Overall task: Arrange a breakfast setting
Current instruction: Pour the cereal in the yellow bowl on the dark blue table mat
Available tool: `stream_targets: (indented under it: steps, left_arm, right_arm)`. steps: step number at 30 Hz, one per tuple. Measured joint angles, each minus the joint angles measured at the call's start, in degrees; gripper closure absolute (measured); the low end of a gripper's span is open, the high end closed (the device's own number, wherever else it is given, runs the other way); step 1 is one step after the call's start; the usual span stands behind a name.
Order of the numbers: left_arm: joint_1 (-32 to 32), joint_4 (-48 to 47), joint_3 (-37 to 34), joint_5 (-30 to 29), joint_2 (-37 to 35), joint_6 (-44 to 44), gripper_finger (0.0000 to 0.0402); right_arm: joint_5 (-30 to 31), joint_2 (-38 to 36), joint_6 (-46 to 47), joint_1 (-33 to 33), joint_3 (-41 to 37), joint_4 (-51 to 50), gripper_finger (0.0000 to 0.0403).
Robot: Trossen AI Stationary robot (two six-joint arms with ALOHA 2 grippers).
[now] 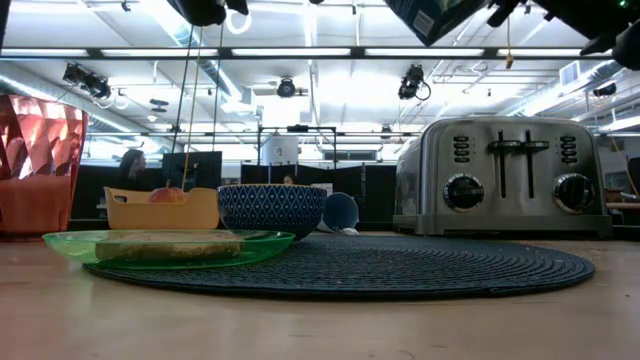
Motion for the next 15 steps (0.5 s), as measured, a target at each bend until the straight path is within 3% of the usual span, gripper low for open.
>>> stream_targets:
  steps: [10, 15]
  left_arm:
    - [0.6, -1.7, 0.0, 1.7, -1.5, -0.1, 0.0313]
    - [0.6, -5.1, 0.0, 2.1, -4.2, 0.4, 0.0313]
  right_arm:
    - [-1.1, -4.4, 0.2, 0.0, 0.0, -9.2, 0.0017]
    - [-1.8, -8.1, -0.5, 0.0, 0.0, -16.7, 0.0008]
